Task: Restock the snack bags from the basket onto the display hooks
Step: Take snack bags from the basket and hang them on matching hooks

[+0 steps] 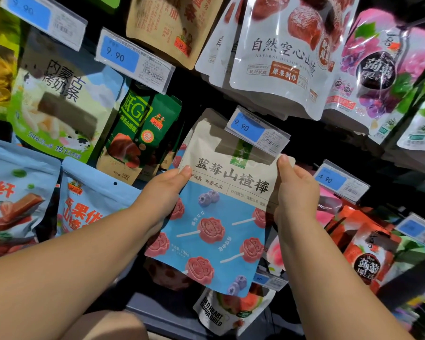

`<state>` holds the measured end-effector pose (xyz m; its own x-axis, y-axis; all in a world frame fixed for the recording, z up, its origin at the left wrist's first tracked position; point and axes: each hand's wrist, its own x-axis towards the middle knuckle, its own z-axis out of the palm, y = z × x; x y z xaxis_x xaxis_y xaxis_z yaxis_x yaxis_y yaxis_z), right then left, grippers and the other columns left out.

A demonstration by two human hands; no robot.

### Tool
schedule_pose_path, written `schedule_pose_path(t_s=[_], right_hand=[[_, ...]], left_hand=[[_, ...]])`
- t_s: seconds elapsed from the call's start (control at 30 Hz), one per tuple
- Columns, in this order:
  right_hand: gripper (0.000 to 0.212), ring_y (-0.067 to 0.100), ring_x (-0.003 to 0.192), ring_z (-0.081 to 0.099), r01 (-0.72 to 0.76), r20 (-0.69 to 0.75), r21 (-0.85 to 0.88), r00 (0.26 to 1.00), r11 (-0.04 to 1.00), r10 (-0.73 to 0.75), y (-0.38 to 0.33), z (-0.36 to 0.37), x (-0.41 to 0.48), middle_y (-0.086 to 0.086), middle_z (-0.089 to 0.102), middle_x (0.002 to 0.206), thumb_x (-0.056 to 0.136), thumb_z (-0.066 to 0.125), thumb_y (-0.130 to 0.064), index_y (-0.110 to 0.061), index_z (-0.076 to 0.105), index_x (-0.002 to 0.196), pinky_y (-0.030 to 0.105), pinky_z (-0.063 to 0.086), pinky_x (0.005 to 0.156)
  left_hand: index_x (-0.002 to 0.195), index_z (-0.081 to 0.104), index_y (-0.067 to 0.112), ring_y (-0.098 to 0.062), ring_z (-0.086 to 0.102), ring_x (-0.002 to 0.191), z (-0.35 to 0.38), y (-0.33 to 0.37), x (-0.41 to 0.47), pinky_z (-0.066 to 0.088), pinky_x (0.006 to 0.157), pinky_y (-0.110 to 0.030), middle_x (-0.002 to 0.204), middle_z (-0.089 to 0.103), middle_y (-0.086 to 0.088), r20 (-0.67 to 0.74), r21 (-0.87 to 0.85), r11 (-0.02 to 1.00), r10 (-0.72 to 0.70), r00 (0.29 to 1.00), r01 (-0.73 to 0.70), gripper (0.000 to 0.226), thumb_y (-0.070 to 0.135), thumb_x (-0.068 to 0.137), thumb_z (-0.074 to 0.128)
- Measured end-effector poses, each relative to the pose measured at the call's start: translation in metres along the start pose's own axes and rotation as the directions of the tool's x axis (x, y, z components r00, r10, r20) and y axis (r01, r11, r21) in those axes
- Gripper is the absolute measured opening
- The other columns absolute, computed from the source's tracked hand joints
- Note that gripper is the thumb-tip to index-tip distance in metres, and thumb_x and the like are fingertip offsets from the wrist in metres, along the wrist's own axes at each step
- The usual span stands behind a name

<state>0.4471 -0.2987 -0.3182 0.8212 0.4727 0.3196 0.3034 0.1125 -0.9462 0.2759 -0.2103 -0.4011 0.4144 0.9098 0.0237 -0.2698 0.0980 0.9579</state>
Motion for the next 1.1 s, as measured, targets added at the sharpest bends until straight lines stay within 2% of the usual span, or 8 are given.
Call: schedule_pose_path(t_s=[0.13, 0.2, 0.33, 0.57, 0.67, 0.8, 0.9, 1.1], right_hand=[[0.041, 0.02, 0.057, 0.048, -0.006, 0.01, -0.003, 1.0, 1.0, 0.006, 0.003, -0.003, -0.003, 0.004, 0.054, 0.062, 0.091, 0.064, -0.042, -0.007, 0.059, 0.072, 0.033, 0.044, 0.059], [0.032, 0.019, 0.058, 0.061, -0.016, 0.016, -0.024, 1.0, 1.0, 0.017, 0.006, -0.006, -0.005, 0.003, 0.067, 0.065, 0.095, 0.063, -0.034, -0.008, 0.067, 0.078, 0.031, 0.052, 0.054], [0.052, 0.028, 0.072, 0.064, 0.004, 0.003, -0.07, 1.0, 0.998, -0.004, 0.014, -0.003, -0.005, 0.027, 0.07, 0.091, 0.091, 0.065, -0.042, 0.009, 0.06, 0.093, 0.055, 0.06, 0.072], [0.073, 0.04, 0.067, 0.06, 0.052, -0.055, -0.137, 0.997, 0.989, -0.06, 0.03, 0.01, 0.013, 0.032, 0.062, 0.09, 0.072, 0.059, -0.066, 0.006, 0.052, 0.084, 0.063, 0.054, 0.072], [0.055, 0.028, 0.066, 0.053, 0.052, -0.053, -0.193, 0.997, 0.98, -0.063, 0.03, 0.012, 0.013, 0.023, 0.061, 0.075, 0.088, 0.06, -0.053, 0.0, 0.052, 0.076, 0.042, 0.049, 0.066], [0.03, 0.025, 0.08, 0.063, 0.08, 0.054, -0.235, 0.996, 0.969, -0.069, 0.036, 0.013, 0.01, 0.008, 0.069, 0.088, 0.09, 0.059, -0.049, -0.02, 0.062, 0.091, 0.04, 0.05, 0.07], [0.02, 0.023, 0.089, 0.066, 0.082, 0.135, -0.218, 0.989, 0.973, -0.053, 0.039, 0.011, 0.005, 0.003, 0.07, 0.098, 0.095, 0.059, -0.042, -0.025, 0.061, 0.106, 0.041, 0.054, 0.076], [0.018, 0.022, 0.095, 0.062, 0.111, 0.149, -0.254, 0.986, 0.961, -0.075, 0.042, 0.012, 0.013, -0.002, 0.064, 0.1, 0.101, 0.05, -0.041, -0.025, 0.054, 0.109, 0.039, 0.051, 0.081]], left_hand=[[0.089, 0.068, 0.025, -0.009, 0.067, 0.079, 0.001, 0.001, 0.0, 0.048, 0.062, -0.023, 0.087, 0.072, 0.007, -0.017, 0.027, 1.0, 0.009, 1.0, -0.008, 0.027, 0.041, 0.1, 0.05], [0.087, 0.067, 0.025, -0.006, 0.065, 0.075, 0.002, 0.002, 0.001, 0.046, 0.06, -0.022, 0.086, 0.07, 0.009, -0.028, 0.035, 0.999, 0.02, 0.999, -0.019, 0.026, 0.041, 0.101, 0.05], [0.088, 0.066, 0.023, 0.005, 0.064, 0.053, 0.003, 0.004, 0.002, 0.045, 0.044, -0.011, 0.079, 0.069, 0.009, -0.008, -0.005, 1.0, -0.006, 1.0, 0.006, 0.025, 0.038, 0.101, 0.05], [0.09, 0.067, 0.021, -0.01, 0.069, 0.072, 0.002, 0.005, 0.015, 0.051, 0.06, -0.022, 0.089, 0.073, 0.001, -0.022, 0.033, 0.999, -0.038, 0.999, 0.039, 0.026, 0.039, 0.101, 0.051], [0.101, 0.068, 0.019, -0.013, 0.065, 0.081, 0.003, 0.005, 0.021, 0.048, 0.067, -0.026, 0.099, 0.072, -0.001, -0.033, 0.045, 0.998, -0.042, 0.999, 0.043, 0.026, 0.039, 0.101, 0.051], [0.126, 0.063, 0.011, -0.021, 0.061, 0.103, 0.005, 0.007, 0.031, 0.044, 0.083, -0.029, 0.119, 0.065, -0.006, -0.046, 0.076, 0.995, -0.064, 0.997, 0.068, 0.041, 0.04, 0.101, 0.051], [0.121, 0.065, 0.013, -0.017, 0.062, 0.09, 0.006, 0.006, 0.038, 0.044, 0.066, -0.026, 0.109, 0.068, -0.004, -0.042, 0.086, 0.994, -0.066, 0.997, 0.069, 0.036, 0.04, 0.101, 0.05], [0.123, 0.062, 0.016, -0.015, 0.06, 0.089, 0.01, 0.005, 0.057, 0.041, 0.066, -0.025, 0.105, 0.065, -0.002, -0.033, 0.093, 0.993, -0.065, 0.997, 0.068, 0.034, 0.04, 0.102, 0.047]])
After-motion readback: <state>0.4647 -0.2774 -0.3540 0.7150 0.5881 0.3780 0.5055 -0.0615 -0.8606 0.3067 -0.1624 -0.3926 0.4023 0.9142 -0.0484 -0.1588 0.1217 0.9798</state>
